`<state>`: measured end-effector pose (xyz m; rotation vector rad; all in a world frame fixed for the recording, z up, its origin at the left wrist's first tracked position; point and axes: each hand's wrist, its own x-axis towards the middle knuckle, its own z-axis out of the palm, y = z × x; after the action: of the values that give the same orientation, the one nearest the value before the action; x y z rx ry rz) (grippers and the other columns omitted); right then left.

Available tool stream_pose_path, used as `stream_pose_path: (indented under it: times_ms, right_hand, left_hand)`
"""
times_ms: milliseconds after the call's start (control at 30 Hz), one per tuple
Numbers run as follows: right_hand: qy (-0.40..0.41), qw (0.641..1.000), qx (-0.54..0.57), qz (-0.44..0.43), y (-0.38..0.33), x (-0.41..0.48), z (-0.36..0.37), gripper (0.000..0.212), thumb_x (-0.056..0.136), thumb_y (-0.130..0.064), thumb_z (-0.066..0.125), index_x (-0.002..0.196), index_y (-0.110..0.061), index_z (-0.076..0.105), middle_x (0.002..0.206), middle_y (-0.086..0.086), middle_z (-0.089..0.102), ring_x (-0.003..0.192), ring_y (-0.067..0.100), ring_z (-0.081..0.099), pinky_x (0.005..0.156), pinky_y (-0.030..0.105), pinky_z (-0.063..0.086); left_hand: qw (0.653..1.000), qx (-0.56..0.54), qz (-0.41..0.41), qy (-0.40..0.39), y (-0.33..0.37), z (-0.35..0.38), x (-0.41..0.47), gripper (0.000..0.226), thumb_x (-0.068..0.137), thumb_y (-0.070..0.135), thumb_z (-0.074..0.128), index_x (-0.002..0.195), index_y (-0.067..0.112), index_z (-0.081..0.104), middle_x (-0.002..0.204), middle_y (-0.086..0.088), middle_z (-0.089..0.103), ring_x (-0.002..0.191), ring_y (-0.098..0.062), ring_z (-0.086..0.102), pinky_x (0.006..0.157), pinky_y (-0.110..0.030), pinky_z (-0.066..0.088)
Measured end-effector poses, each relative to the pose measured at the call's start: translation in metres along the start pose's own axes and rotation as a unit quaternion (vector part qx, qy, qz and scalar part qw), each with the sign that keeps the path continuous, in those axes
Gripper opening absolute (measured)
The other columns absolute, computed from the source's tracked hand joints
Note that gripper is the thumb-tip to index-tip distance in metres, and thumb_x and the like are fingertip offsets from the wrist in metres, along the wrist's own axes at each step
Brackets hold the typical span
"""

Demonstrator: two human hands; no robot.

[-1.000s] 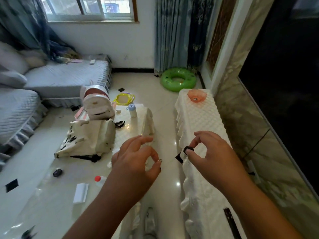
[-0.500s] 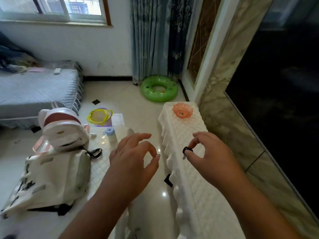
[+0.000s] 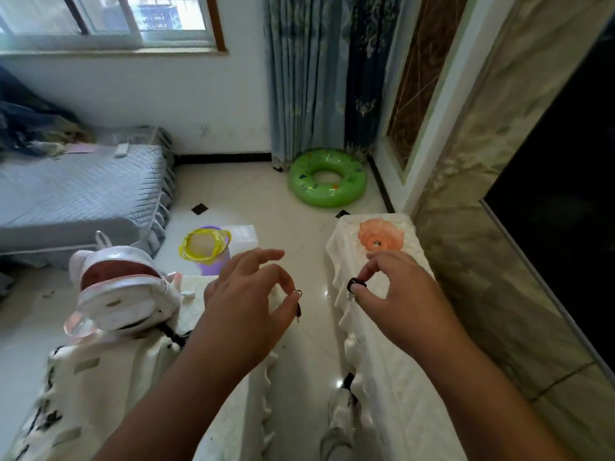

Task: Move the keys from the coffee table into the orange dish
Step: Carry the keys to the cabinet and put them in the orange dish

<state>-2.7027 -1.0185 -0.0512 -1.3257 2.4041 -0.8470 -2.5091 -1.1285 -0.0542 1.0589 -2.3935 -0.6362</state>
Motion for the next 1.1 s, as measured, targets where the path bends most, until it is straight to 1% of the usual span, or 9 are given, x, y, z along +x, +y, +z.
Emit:
stream_pose_path:
  times_ms: [133,233,367,433,600,667,833,967,1100]
  right_hand:
    - [-0.018,0.999,0.009,-0.051,0.000,0.089,0.008,0.012,0.080,-0.038,0.070,0.084,-0.032,0.061,0.115,-0.016,0.059,0.113,0.005,0.046,0.087,0.030,0.033]
    - [-0.028,0.996,0.009,-0.079,-0.008,0.151,0.006,0.013,0.080,-0.041,0.069,0.085,-0.033,0.060,0.117,-0.016,0.058,0.114,0.006,0.049,0.080,0.025,0.025]
    - [-0.053,0.991,0.006,-0.123,-0.018,0.221,0.006,0.013,0.080,-0.044,0.067,0.085,-0.034,0.060,0.117,-0.016,0.056,0.113,0.011,0.051,0.090,0.037,0.041]
    - [-0.069,0.989,0.010,-0.127,-0.018,0.247,0.007,0.013,0.081,-0.042,0.068,0.086,-0.033,0.060,0.118,-0.015,0.056,0.115,0.012,0.051,0.096,0.044,0.042]
    - [-0.104,0.986,0.001,-0.129,-0.012,0.296,0.014,0.013,0.081,-0.042,0.068,0.088,-0.034,0.060,0.129,-0.013,0.054,0.121,0.013,0.050,0.100,0.045,0.040]
    - [-0.098,0.987,-0.002,-0.128,-0.009,0.321,0.018,0.013,0.080,-0.041,0.068,0.087,-0.033,0.060,0.125,-0.014,0.055,0.118,0.013,0.051,0.098,0.044,0.042]
    - [-0.072,0.993,-0.020,-0.093,0.003,0.383,0.023,0.012,0.080,-0.042,0.068,0.085,-0.034,0.059,0.116,-0.017,0.055,0.111,0.013,0.053,0.095,0.045,0.043]
    - [-0.040,0.997,-0.045,-0.043,0.009,0.443,0.023,0.012,0.081,-0.042,0.067,0.085,-0.034,0.059,0.113,-0.015,0.056,0.109,0.014,0.054,0.093,0.044,0.045]
    - [0.012,0.998,-0.054,-0.004,0.006,0.501,0.017,0.012,0.080,-0.042,0.068,0.083,-0.036,0.059,0.110,-0.013,0.057,0.104,0.013,0.055,0.089,0.042,0.047]
  left_hand:
    - [0.999,0.030,-0.022,0.015,-0.011,0.001,0.055,0.011,0.077,0.039,0.072,0.080,0.036,0.061,0.129,0.021,0.050,0.126,-0.015,0.044,0.095,-0.049,0.040]
    - [0.997,0.045,-0.049,0.034,-0.016,-0.002,0.100,0.010,0.077,0.039,0.071,0.079,0.036,0.062,0.128,0.025,0.047,0.128,-0.013,0.042,0.094,-0.048,0.040]
    - [0.993,0.045,-0.077,0.072,-0.020,0.002,0.155,0.011,0.077,0.037,0.072,0.078,0.036,0.061,0.130,0.019,0.052,0.127,-0.014,0.044,0.096,-0.051,0.039]
    - [0.992,0.038,-0.089,0.080,-0.022,0.008,0.174,0.011,0.077,0.036,0.071,0.078,0.036,0.061,0.130,0.019,0.052,0.127,-0.014,0.043,0.095,-0.050,0.039]
    - [0.989,0.023,-0.117,0.087,-0.035,0.019,0.216,0.010,0.077,0.036,0.073,0.078,0.035,0.062,0.130,0.022,0.050,0.128,-0.009,0.039,0.096,-0.047,0.038]
    - [0.989,0.025,-0.123,0.074,-0.047,0.027,0.241,0.010,0.078,0.037,0.072,0.078,0.036,0.062,0.130,0.023,0.049,0.129,-0.008,0.037,0.096,-0.046,0.038]
    - [0.994,0.033,-0.095,0.047,-0.076,0.043,0.318,0.008,0.079,0.041,0.068,0.080,0.037,0.061,0.132,0.025,0.047,0.131,-0.005,0.033,0.092,-0.036,0.029]
    - [0.999,0.023,-0.042,0.015,-0.098,0.052,0.398,0.008,0.079,0.045,0.065,0.080,0.039,0.060,0.132,0.026,0.046,0.131,-0.007,0.033,0.094,-0.040,0.034]
    - [1.000,0.012,0.003,-0.011,-0.112,0.053,0.485,0.008,0.080,0.045,0.065,0.082,0.039,0.060,0.132,0.025,0.046,0.129,-0.006,0.032,0.094,-0.040,0.032]
